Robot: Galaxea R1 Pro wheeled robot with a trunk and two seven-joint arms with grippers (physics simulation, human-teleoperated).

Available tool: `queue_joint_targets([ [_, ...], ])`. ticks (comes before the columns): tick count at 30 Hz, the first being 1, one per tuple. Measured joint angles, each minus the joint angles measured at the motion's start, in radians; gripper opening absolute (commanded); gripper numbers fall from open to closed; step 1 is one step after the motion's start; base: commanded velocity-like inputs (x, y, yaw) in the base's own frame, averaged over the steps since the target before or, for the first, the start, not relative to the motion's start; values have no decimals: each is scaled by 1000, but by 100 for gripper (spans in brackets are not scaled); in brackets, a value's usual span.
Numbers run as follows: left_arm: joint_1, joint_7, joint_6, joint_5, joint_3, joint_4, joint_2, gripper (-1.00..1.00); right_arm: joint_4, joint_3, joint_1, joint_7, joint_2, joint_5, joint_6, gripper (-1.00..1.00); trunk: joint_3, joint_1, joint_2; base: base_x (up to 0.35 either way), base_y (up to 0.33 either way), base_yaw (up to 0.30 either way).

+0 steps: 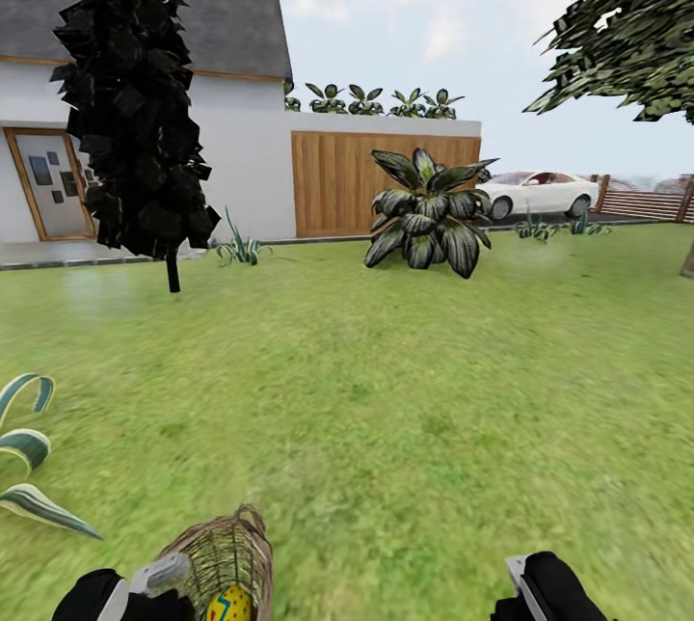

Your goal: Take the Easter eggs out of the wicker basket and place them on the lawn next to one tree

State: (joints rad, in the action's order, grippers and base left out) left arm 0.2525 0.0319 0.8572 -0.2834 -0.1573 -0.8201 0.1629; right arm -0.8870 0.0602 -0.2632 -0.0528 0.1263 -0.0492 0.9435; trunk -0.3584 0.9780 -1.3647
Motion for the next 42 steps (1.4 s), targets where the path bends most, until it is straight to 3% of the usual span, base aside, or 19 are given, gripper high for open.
queue_joint_targets([
  [11,0,0,0,0,2,-1,-4,100,0,1,0,0,0,1,0,100,0,0,0,289,1,0],
  [42,0,4,0,-2,-5,-6,7,100,2,2,0,0,0,0,0,100,0,1,0,6,51,0],
])
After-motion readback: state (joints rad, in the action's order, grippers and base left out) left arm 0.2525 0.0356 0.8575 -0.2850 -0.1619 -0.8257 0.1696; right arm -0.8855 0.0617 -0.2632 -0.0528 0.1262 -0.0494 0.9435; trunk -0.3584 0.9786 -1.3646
